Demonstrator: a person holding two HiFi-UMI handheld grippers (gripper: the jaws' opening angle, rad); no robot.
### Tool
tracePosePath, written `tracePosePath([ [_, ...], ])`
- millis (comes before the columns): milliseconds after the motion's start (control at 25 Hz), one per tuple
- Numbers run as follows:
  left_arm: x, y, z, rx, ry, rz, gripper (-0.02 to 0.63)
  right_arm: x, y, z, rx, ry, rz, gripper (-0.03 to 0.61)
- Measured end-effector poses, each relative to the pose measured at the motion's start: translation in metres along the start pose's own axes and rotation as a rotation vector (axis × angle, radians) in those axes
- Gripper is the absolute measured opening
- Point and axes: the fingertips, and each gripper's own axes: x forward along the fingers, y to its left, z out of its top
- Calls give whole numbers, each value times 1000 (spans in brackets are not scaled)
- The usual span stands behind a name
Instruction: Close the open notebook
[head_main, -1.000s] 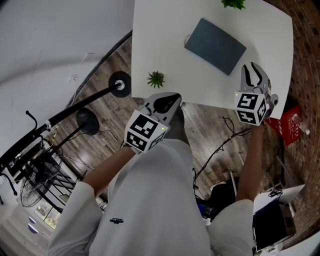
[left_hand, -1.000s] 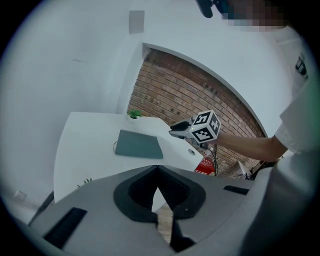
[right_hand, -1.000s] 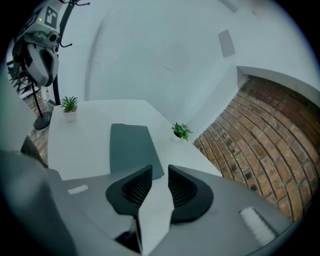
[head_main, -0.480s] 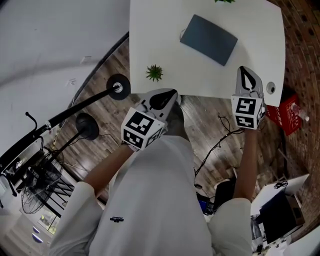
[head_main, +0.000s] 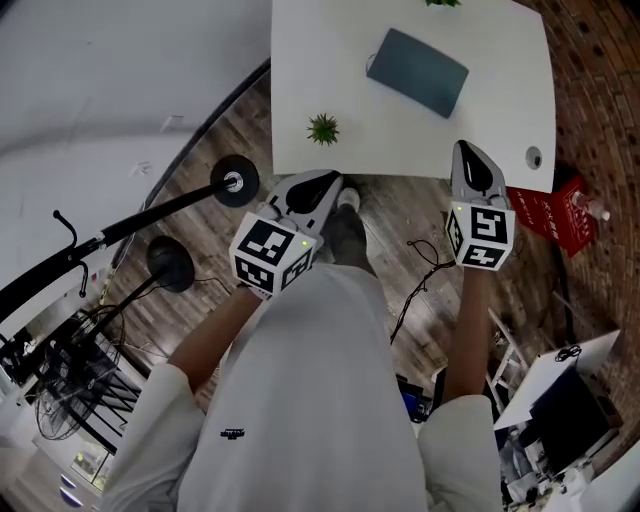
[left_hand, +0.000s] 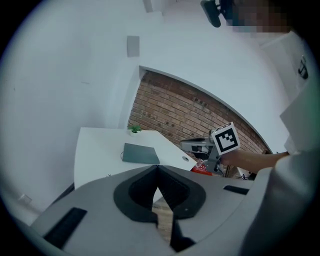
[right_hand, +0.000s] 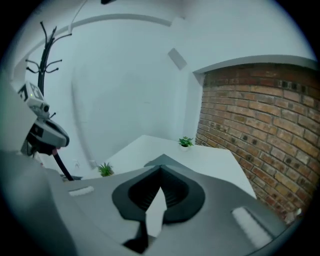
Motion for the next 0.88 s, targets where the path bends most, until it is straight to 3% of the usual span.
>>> tracePosePath([
  [120,-25,3,0,1,-32,10,9,-20,23,15,52,-49,2,-2],
  [480,-101,19,3,-23,-131,57,9,-86,92,55,34,-160,-6,-2],
  [720,-141,29,10,-6,-191,51,9,-118,127,74,22,-224,-21,-2],
  [880,-171,42,16,43,-237,102,9,-137,152,79,20,-258,-33,-2],
])
